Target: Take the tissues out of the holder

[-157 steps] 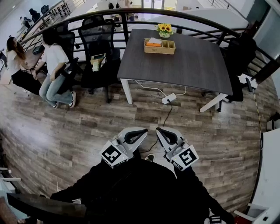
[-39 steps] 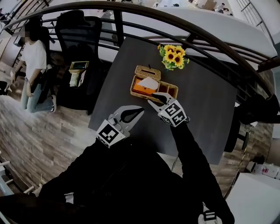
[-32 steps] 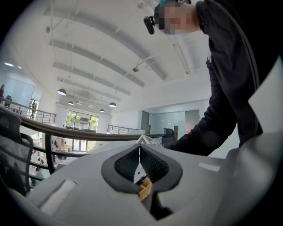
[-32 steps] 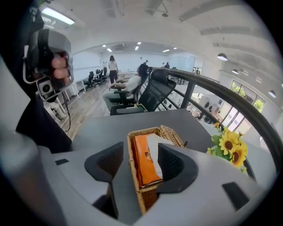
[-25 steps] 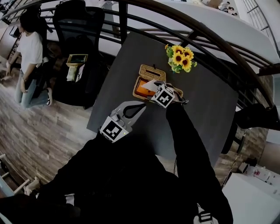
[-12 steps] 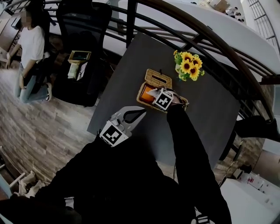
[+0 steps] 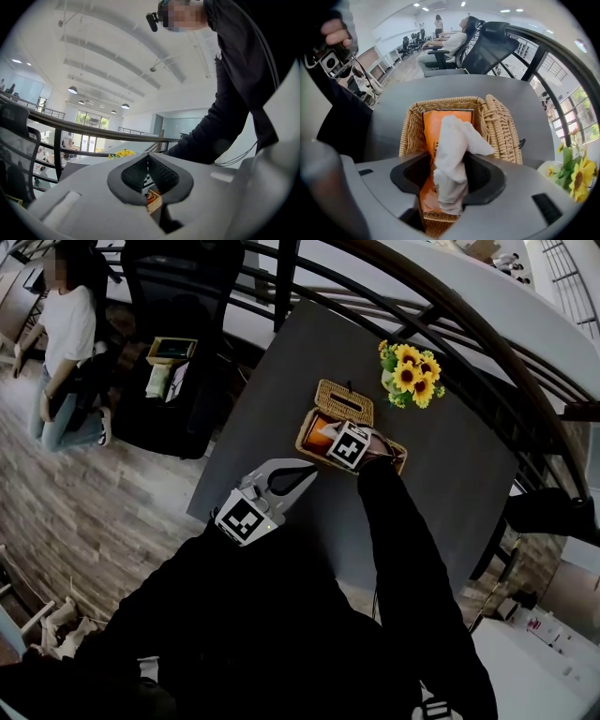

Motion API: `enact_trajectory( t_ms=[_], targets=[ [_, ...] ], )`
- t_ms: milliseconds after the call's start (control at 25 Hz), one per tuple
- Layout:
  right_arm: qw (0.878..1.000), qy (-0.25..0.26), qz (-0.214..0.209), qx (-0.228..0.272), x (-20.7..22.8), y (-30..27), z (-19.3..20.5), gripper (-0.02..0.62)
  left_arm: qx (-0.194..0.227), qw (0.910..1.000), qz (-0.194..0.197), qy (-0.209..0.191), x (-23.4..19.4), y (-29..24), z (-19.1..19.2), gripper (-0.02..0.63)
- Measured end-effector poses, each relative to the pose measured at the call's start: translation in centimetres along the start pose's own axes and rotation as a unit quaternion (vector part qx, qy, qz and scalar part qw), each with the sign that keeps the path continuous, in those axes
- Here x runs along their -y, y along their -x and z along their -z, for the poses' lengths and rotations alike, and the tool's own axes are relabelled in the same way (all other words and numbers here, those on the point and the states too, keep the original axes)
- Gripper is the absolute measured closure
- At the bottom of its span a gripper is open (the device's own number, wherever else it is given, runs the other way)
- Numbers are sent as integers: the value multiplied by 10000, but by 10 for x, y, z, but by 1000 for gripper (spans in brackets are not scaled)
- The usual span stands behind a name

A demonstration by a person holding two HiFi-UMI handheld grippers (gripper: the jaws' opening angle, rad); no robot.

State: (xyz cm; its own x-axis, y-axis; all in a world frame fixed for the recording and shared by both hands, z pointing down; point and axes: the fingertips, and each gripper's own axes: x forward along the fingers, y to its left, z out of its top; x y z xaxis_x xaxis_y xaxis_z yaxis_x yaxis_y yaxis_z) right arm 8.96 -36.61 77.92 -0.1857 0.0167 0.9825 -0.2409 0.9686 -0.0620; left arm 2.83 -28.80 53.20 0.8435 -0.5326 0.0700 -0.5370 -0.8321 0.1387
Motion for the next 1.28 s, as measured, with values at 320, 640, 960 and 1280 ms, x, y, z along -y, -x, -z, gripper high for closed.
enact_trajectory(
  t_ms=[320,640,960,1280],
  targets=[
    [9999,22,96,-119,2,17,-4,417,-3,10000,-45,-30,5,8,0,598],
    [9990,-14,442,99,6,63,-10,419,60,9998,-10,-212,15,11,-12,598],
    [9944,-57,941,478,-6,114,-13,419,189,9993,45,-327,35,17,-23,598],
    [9922,-121,1053,663,-43,138,-2,419,233,9989,-107,-388,41,27,-33,598]
  ],
)
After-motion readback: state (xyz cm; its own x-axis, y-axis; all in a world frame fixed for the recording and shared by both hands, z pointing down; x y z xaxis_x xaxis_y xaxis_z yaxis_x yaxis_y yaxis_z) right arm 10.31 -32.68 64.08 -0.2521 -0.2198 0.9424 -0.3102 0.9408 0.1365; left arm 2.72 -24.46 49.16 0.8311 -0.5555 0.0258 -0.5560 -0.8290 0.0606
